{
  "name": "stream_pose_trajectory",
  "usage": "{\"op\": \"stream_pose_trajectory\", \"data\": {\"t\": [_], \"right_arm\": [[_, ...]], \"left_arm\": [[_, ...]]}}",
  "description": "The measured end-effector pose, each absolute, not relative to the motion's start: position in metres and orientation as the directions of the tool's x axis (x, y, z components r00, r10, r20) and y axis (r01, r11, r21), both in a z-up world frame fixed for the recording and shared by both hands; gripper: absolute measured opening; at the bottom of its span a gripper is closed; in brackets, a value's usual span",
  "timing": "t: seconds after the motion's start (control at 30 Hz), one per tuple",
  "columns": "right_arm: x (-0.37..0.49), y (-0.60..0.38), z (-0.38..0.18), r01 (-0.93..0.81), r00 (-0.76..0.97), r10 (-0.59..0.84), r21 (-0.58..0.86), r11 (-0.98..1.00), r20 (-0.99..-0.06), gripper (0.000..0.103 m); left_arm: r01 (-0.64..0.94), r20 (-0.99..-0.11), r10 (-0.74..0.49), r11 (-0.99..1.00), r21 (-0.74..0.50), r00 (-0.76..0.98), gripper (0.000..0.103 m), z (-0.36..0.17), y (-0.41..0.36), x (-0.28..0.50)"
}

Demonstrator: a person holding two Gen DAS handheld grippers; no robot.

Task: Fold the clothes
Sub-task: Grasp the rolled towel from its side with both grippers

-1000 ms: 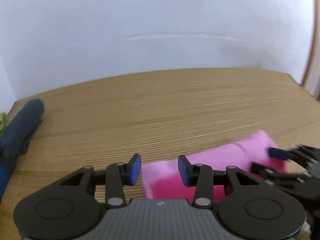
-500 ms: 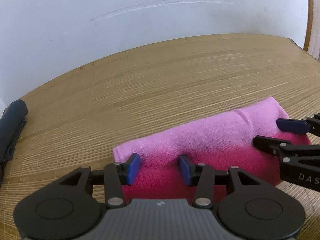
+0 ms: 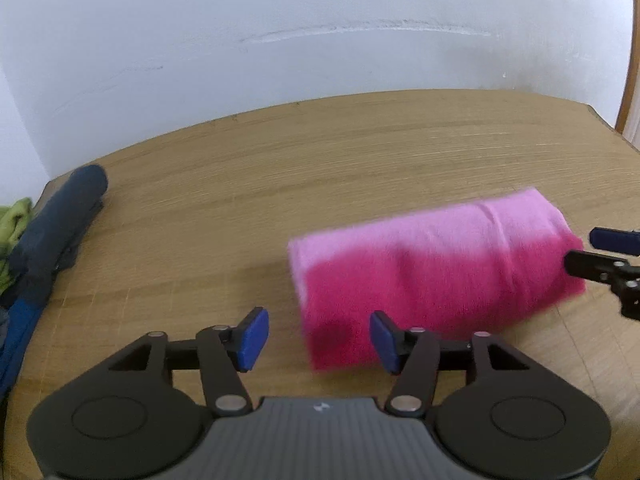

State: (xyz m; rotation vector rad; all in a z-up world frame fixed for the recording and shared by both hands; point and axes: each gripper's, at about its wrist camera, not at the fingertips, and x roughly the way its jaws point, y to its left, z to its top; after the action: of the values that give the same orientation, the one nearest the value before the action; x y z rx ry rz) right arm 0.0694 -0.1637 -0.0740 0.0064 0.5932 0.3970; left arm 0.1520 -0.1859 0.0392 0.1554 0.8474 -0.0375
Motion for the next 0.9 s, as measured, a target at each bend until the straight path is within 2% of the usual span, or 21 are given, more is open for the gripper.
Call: {"op": "stream_pose_trajectory", "data": {"t": [0.03, 0.07, 0.3, 0.47, 0.6, 0.9], "right_arm": [[0.064, -0.168, -0.076, -0.365, 0.747, 0.364, 0.114, 0.924, -0.557, 0.069], [0.06, -0.172, -0.079, -0.365, 0.737, 0.36, 0.112, 0.924, -0.572, 0.072], [0.069, -0.182, -0.102, -0.346, 0.681, 0.375, 0.176, 0.922, -0.629, 0.072], [0.084, -0.175, -0.115, -0.386, 0.67, 0.387, 0.148, 0.911, -0.633, 0.072], [0.09, -0.169, -0.117, -0.418, 0.647, 0.422, 0.167, 0.893, -0.636, 0.072], [0.095, -0.164, -0.118, -0.407, 0.647, 0.388, 0.133, 0.904, -0.657, 0.072]], "left_arm": [[0.108, -0.758, 0.023, 0.986, 0.123, 0.652, 0.064, 0.036, -0.185, 0.147], [0.118, -0.768, 0.025, 0.984, 0.13, 0.64, 0.064, 0.03, -0.185, 0.144], [0.087, -0.804, 0.039, 0.99, 0.112, 0.594, 0.063, 0.002, -0.197, 0.16], [0.073, -0.808, 0.077, 0.987, 0.146, 0.585, 0.063, -0.008, -0.207, 0.175], [0.093, -0.812, 0.056, 0.987, 0.134, 0.581, 0.064, -0.009, -0.205, 0.177], [0.091, -0.826, 0.027, 0.991, 0.095, 0.563, 0.064, -0.018, -0.188, 0.186]]}}
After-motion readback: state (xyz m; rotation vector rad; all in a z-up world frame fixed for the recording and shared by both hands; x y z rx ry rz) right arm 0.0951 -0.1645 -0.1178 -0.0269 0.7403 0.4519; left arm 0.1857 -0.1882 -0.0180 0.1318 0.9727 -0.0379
